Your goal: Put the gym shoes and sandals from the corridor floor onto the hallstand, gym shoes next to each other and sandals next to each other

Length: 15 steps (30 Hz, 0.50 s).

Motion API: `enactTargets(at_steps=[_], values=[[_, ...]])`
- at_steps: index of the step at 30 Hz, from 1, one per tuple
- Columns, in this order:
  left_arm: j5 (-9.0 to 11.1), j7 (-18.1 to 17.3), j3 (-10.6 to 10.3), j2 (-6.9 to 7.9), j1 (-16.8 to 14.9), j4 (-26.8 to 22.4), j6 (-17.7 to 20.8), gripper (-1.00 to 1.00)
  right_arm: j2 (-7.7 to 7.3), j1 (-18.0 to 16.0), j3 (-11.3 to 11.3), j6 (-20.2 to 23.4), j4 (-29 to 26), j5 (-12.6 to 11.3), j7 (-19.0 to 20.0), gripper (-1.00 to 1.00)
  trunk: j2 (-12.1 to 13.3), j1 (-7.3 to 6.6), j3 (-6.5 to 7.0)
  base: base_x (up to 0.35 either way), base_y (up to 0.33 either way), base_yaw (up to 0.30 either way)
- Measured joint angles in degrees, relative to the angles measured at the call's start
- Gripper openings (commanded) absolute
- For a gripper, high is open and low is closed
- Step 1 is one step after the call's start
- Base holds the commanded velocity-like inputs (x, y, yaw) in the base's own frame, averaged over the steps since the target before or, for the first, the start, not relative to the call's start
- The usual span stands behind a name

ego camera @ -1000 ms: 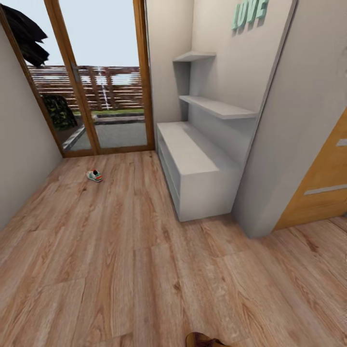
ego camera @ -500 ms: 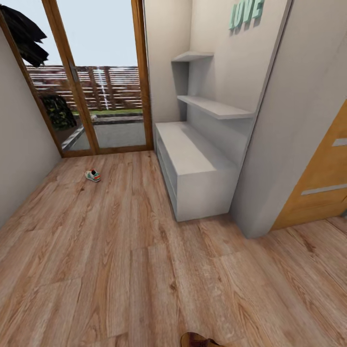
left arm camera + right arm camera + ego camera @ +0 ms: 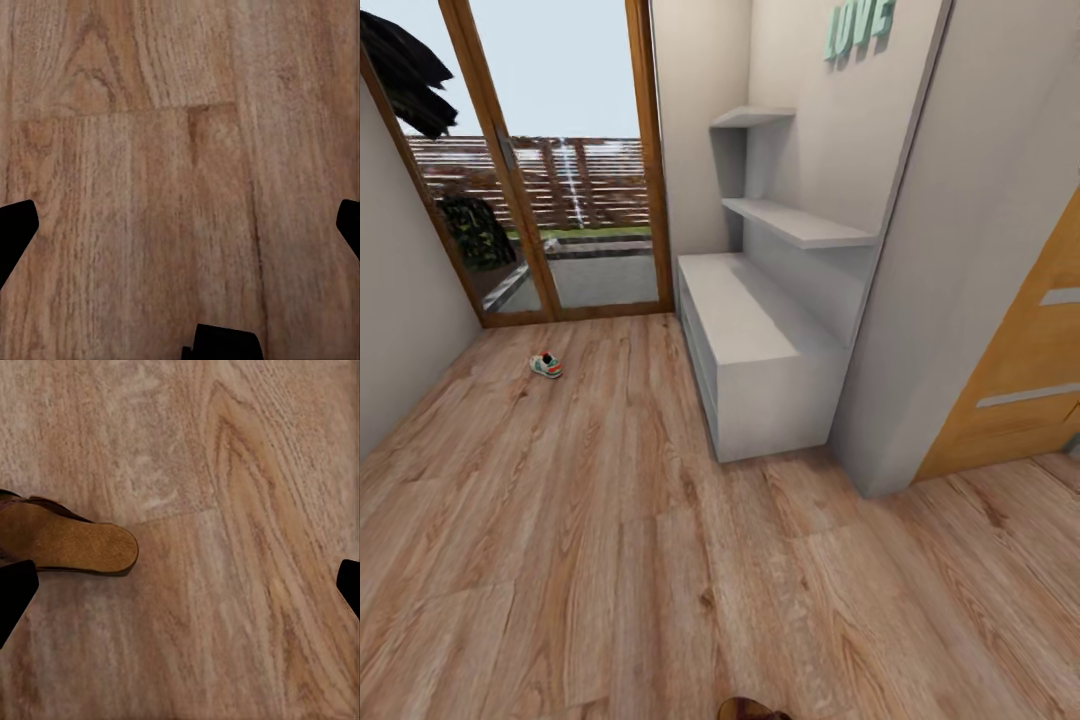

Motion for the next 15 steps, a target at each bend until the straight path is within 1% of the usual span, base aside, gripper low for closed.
enactTargets(at_steps=[3, 7, 15], values=[[0.0, 0.0, 0.0, 0.04, 0.0, 0.0, 0.0, 1.0, 0.0, 0.0, 0.0, 0.0, 0.0, 0.0, 0.0, 1.0, 0.0, 0.0, 0.0, 0.008, -0.017, 0.045], [0.0, 0.0, 0.0, 0.07, 0.0, 0.0, 0.0, 1.0, 0.0, 0.0, 0.0, 0.0, 0.0, 0.0, 0.0, 1.0, 0.0, 0.0, 0.0, 0.004, -0.009, 0.127], [0.0, 0.0, 0.0, 0.04, 0.0, 0.0, 0.0, 1.0, 0.0, 0.0, 0.0, 0.0, 0.0, 0.0, 0.0, 1.0, 0.0, 0.0, 0.0, 0.001, -0.002, 0.246]])
